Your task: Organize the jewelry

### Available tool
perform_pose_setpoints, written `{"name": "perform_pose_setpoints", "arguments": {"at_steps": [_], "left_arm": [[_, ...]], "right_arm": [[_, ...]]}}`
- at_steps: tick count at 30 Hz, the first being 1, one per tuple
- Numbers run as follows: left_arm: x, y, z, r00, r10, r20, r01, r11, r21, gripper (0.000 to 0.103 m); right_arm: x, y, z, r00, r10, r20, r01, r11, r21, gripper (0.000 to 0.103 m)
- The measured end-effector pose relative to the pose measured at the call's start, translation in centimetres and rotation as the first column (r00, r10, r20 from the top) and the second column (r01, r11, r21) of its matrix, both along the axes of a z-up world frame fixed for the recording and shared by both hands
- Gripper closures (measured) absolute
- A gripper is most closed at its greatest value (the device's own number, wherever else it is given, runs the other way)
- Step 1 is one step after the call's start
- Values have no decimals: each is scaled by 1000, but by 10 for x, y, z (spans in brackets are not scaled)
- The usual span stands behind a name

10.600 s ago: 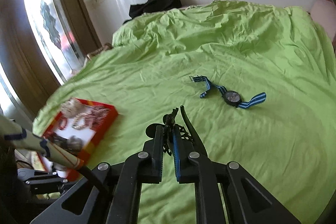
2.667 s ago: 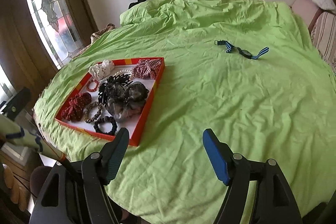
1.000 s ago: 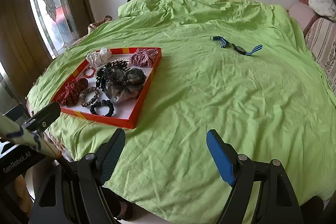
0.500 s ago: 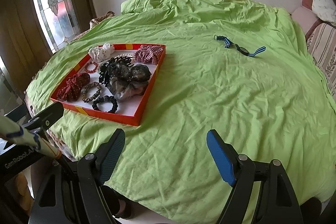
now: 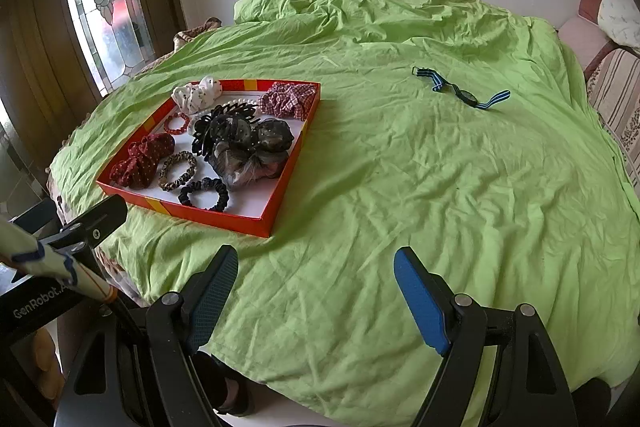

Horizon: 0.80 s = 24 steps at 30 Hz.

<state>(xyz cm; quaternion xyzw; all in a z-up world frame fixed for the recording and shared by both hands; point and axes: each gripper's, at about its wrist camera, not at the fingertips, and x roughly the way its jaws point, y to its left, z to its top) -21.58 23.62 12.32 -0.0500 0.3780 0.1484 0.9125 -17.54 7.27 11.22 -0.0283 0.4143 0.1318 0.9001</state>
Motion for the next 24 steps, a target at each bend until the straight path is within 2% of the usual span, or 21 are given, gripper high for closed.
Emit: {"name": "perform_pose_setpoints", "arguments": {"at_steps": [24], "left_arm": [[1,5,-7,1000,10,-19,-11,1000,-26,0]], "right_arm": [[-3,6,-5,1000,13,1,-13,1000,-7,18]]}}
